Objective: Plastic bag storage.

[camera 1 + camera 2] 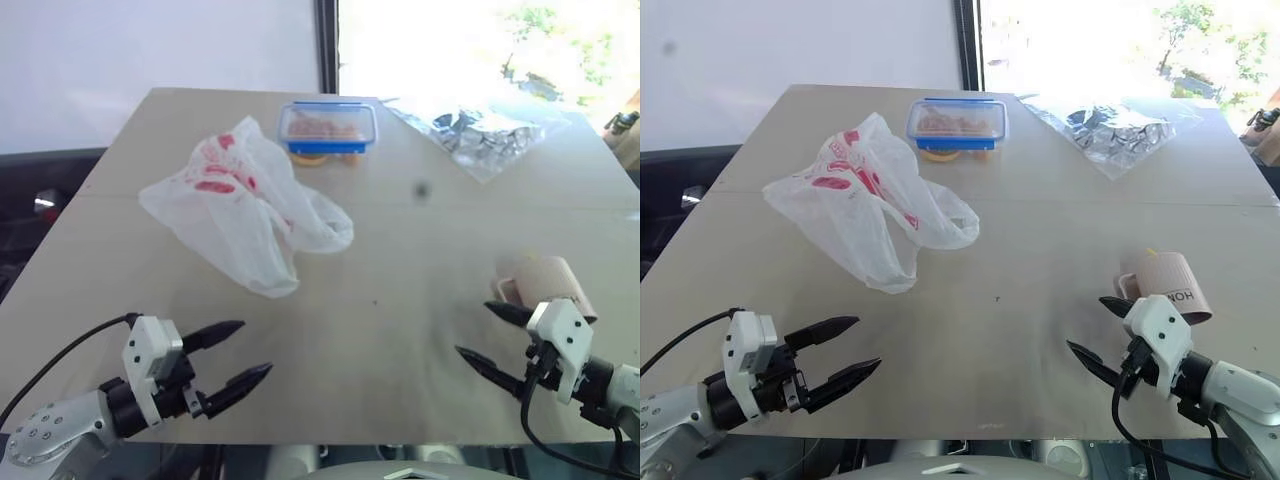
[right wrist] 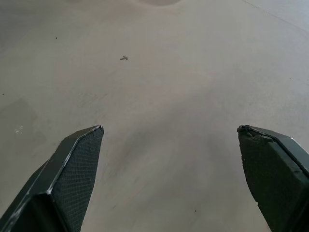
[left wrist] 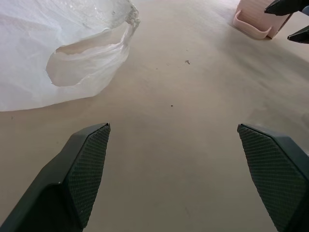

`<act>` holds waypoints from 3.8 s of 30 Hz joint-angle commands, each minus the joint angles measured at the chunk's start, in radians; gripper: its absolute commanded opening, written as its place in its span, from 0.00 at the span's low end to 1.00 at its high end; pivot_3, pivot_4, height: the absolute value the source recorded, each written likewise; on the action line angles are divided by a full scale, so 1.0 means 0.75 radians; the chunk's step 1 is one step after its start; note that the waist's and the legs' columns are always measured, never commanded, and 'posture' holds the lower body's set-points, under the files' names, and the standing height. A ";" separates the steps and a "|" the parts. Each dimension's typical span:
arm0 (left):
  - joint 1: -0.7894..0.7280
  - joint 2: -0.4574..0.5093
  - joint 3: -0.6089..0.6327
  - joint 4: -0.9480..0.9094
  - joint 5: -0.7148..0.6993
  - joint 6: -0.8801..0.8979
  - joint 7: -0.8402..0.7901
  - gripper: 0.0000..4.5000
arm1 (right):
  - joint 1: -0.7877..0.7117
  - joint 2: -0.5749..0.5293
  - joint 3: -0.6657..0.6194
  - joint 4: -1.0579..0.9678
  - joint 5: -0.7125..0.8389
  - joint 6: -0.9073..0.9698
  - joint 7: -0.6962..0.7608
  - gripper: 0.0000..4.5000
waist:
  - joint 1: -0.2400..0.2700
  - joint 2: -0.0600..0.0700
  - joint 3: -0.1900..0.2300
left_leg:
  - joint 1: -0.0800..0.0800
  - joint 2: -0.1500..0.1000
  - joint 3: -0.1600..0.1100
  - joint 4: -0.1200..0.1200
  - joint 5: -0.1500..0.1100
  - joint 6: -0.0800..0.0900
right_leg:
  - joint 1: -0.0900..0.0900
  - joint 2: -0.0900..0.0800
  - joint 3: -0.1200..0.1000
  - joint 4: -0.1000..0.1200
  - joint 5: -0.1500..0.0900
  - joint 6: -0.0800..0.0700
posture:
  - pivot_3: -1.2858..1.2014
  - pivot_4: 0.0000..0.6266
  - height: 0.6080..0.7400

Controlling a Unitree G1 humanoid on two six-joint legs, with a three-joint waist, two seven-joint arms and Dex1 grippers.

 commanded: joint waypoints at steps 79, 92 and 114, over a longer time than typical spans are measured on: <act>-1.850 -0.140 0.095 0.188 -0.065 1.598 0.884 0.01 | -0.197 -0.340 -0.314 0.161 0.100 0.231 0.120 1.00 | 0.061 -0.003 0.003 | 0.008 -0.018 -0.035 0.004 0.008 0.001 | 0.026 -0.003 -0.015 0.005 -0.006 0.012 | 0.52 0.24 1.00; -1.836 -0.276 0.070 0.026 -0.175 1.635 1.002 0.01 | -0.527 -0.257 0.043 0.134 0.011 0.989 -0.447 1.00 | 0.058 -0.003 0.003 | 0.008 -0.018 -0.037 0.005 0.008 0.000 | 0.027 -0.007 -0.015 0.005 -0.004 0.008 | 0.52 0.24 1.00; -1.836 -0.409 0.025 -0.065 -0.134 1.634 1.108 0.00 | -0.464 -0.409 0.249 0.140 -0.230 1.023 -0.515 0.01 | 0.064 -0.005 0.002 | 0.007 -0.021 -0.042 0.006 0.008 0.000 | 0.031 -0.005 -0.019 0.004 -0.007 0.014 | 0.52 0.24 1.00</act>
